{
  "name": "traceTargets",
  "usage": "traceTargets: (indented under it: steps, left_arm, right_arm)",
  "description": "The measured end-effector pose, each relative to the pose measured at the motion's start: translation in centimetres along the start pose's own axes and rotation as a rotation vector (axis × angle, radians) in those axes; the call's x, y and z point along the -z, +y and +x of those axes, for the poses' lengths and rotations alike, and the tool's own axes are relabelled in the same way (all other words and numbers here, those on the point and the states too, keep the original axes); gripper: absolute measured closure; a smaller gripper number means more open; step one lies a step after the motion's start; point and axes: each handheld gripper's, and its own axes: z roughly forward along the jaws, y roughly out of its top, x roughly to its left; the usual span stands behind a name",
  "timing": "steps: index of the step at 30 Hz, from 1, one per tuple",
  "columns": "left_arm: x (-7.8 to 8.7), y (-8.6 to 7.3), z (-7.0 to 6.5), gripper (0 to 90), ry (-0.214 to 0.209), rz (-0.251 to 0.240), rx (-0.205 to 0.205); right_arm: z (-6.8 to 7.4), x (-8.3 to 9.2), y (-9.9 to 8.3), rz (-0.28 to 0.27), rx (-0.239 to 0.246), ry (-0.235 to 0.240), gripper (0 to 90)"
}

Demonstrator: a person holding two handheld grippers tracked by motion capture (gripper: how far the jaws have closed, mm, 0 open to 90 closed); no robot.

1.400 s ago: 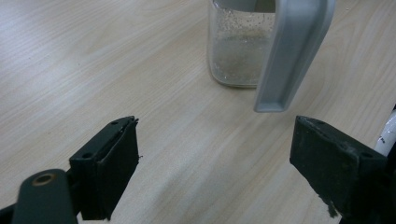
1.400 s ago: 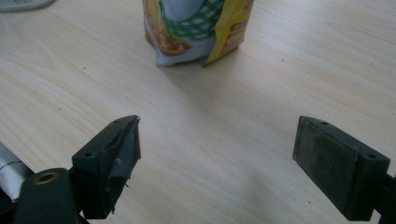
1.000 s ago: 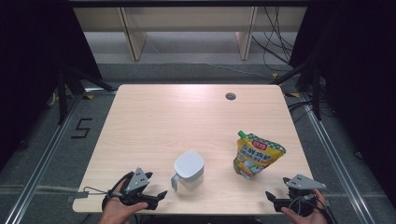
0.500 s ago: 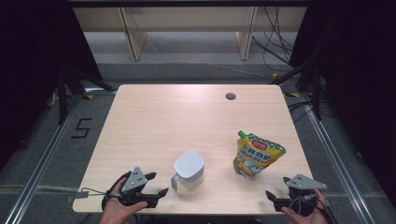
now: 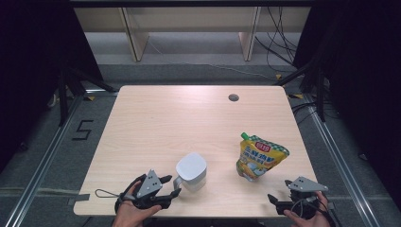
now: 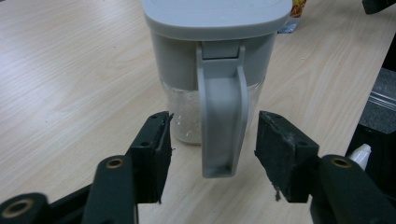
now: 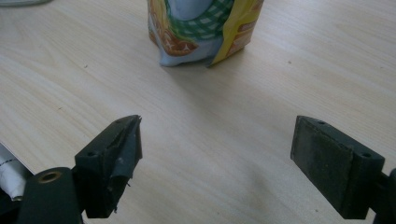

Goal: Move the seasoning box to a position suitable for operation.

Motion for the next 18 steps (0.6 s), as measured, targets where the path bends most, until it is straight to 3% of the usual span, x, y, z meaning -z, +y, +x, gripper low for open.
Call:
traceTargets:
  steps: [3, 4, 7, 8, 12, 15, 16, 18]
  left_arm:
    - [-0.44, 0.13, -0.12, 51.4, 0.003, -0.002, -0.025]
    - [-0.58, 0.19, -0.35, 55.4, 0.007, 0.0, -0.011]
    - [-0.73, 0.43, -0.35, 64.6, 0.016, -0.002, -0.043]
    - [-0.75, 0.45, -0.43, 64.6, 0.01, 0.0, -0.021]
    - [-0.7, 0.51, -0.15, 66.4, -0.002, 0.001, -0.045]
    - [-0.57, 0.49, -0.08, 66.4, 0.012, 0.01, -0.038]
    - [-0.42, 0.41, 0.21, 66.5, 0.022, 0.018, -0.041]
    - [-0.33, 0.4, 0.39, 66.6, 0.025, 0.025, -0.046]
  right_arm:
    - [0.1, -0.07, -0.02, 0.002, -0.005, -0.003, 17.6]
    - [-0.05, -0.17, -0.01, -0.005, 0.027, -0.017, 17.6]
    - [0.01, -0.18, 0.0, 0.008, 0.015, -0.002, 17.7]
    - [0.03, -0.19, 0.01, 0.006, 0.015, -0.004, 17.8]
    - [0.01, -0.18, 0.0, 0.008, 0.018, 0.001, 17.8]
    - [0.18, -0.11, -0.04, -0.001, 0.003, -0.026, 17.7]
    - [0.43, -0.17, -0.06, -0.011, -0.021, -0.016, 17.8]
    - [0.4, -0.07, -0.02, 0.008, -0.023, 0.0, 17.7]
